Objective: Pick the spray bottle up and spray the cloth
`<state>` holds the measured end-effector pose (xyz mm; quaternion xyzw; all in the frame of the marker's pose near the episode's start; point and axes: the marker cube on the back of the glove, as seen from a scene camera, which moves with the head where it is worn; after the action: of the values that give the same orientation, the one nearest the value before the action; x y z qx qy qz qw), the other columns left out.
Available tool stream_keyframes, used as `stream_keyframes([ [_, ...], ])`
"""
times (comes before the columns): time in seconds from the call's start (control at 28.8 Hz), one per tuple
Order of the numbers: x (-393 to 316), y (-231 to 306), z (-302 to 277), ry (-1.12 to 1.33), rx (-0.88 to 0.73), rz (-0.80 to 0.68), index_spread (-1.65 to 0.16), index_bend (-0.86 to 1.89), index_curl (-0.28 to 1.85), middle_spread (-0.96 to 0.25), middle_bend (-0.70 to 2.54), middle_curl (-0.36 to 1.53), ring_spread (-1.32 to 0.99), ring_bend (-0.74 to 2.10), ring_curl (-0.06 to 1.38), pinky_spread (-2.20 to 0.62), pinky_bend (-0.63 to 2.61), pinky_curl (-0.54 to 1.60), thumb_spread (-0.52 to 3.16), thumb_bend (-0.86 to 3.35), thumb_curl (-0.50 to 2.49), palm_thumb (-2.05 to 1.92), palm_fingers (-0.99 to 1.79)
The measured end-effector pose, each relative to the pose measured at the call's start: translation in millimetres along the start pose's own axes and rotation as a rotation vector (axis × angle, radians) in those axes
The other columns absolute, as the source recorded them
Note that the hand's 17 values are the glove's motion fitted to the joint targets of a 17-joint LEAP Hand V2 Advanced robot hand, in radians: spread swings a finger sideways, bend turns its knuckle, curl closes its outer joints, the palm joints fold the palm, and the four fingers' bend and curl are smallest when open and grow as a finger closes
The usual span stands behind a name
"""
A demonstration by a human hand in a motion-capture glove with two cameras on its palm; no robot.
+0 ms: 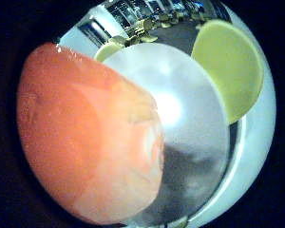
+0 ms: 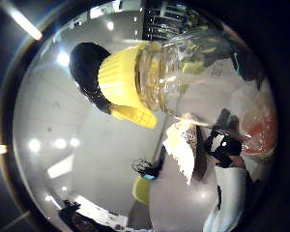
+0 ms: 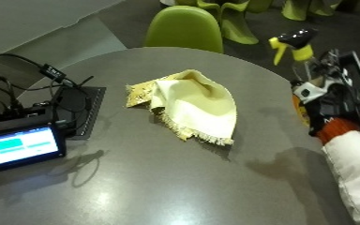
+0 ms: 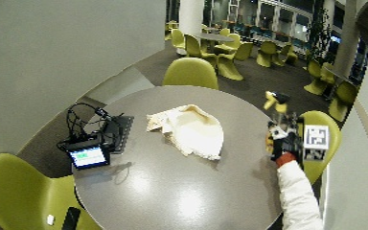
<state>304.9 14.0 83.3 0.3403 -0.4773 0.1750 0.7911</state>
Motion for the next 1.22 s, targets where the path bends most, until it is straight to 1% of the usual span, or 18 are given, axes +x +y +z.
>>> stream_keyframes([
  [0.35, -143.3, -19.9, -0.7, 0.733, -0.023, -0.475, -0.24, 0.32, 0.47, -0.05, 0.47, 0.51, -0.14, 0.54, 0.47, -0.02, 0.16, 0.30, 0.62, 0.11, 0.53, 1.11, 0.74],
  [0.52, -172.7, -20.2, 3.9, 1.120, 0.020, -0.630, -0.23, 0.34, 0.49, -0.05, 0.47, 0.53, -0.15, 0.52, 0.48, -0.03, 0.16, 0.31, 0.57, 0.07, 0.56, 1.13, 0.74],
  [0.63, -175.7, -17.5, 9.2, 1.238, 0.034, -0.675, -0.23, 0.35, 0.51, -0.05, 0.46, 0.53, -0.15, 0.52, 0.49, -0.03, 0.15, 0.31, 0.54, 0.05, 0.57, 1.14, 0.74],
  [0.8, -174.8, -16.8, 16.8, 1.282, 0.039, -0.680, -0.23, 0.36, 0.53, -0.05, 0.46, 0.55, -0.16, 0.52, 0.50, -0.03, 0.15, 0.31, 0.49, 0.02, 0.59, 1.15, 0.74],
  [0.94, -172.6, -16.8, 19.2, 1.253, 0.034, -0.647, -0.23, 0.36, 0.54, -0.05, 0.46, 0.56, -0.17, 0.52, 0.51, -0.04, 0.15, 0.32, 0.47, 0.00, 0.61, 1.16, 0.74],
  [1.04, -167.8, -15.9, 22.1, 1.133, 0.001, -0.573, -0.23, 0.36, 0.55, -0.06, 0.46, 0.57, -0.17, 0.51, 0.52, -0.04, 0.15, 0.32, 0.46, -0.01, 0.62, 1.17, 0.74],
  [1.22, -153.1, -12.0, 29.0, 0.787, -0.087, -0.400, -0.24, 0.33, 0.55, -0.06, 0.44, 0.58, -0.18, 0.51, 0.53, -0.06, 0.18, 0.33, 0.44, -0.02, 0.63, 1.16, 0.75],
])
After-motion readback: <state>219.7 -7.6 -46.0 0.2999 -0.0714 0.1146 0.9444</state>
